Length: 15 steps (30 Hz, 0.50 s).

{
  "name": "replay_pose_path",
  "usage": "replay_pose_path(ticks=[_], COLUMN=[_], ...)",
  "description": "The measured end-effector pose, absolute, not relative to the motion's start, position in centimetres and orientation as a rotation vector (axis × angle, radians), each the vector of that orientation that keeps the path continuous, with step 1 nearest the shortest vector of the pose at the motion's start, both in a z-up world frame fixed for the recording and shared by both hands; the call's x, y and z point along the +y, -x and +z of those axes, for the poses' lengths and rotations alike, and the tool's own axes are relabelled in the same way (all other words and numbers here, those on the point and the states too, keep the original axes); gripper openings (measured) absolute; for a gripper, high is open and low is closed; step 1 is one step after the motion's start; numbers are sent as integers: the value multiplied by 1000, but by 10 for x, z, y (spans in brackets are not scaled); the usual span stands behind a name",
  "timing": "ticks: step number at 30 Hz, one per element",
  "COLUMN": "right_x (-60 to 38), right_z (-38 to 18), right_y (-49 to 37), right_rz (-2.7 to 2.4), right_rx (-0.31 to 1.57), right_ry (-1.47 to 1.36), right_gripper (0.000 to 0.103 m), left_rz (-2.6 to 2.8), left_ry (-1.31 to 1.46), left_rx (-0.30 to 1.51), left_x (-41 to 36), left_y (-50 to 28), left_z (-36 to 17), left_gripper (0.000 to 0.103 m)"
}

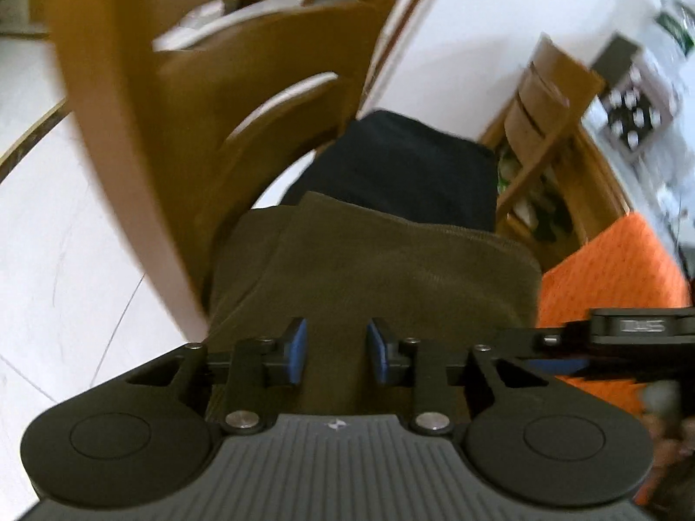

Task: Fold clothes
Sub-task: 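Lift and carry the trousers with both grippers toward the clothes stack on the chair, then lower the trousers onto the black clothes on the chair with both grippers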

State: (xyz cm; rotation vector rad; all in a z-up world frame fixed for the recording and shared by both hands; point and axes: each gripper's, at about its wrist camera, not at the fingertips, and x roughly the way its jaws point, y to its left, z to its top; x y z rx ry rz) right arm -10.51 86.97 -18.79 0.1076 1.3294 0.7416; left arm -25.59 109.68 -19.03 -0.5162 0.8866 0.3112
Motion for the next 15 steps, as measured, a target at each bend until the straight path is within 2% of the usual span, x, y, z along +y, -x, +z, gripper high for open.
replay_pose_path(ticks=[4, 5, 7, 9, 15], right_x=[872, 875, 883, 893, 923], right_z=[-156, -149, -142, -142, -178], right_y=[118, 121, 126, 130, 129], right_rz=[699, 690, 716, 744, 736], right_rx=[1172, 1133, 1091, 1062, 1071], right_ry=[40, 73, 86, 110, 215], right_gripper=[42, 41, 28, 21, 19], left_rz=[293, 295, 296, 296, 336], left_ry=[481, 477, 471, 465, 454], left_rx=[918, 922, 921, 919, 914], left_x=[1092, 1092, 1093, 1095, 1109], left_y=[239, 235, 230, 226, 209], left_z=[-201, -203, -204, -204, -202], left_gripper=[33, 33, 33, 33, 33])
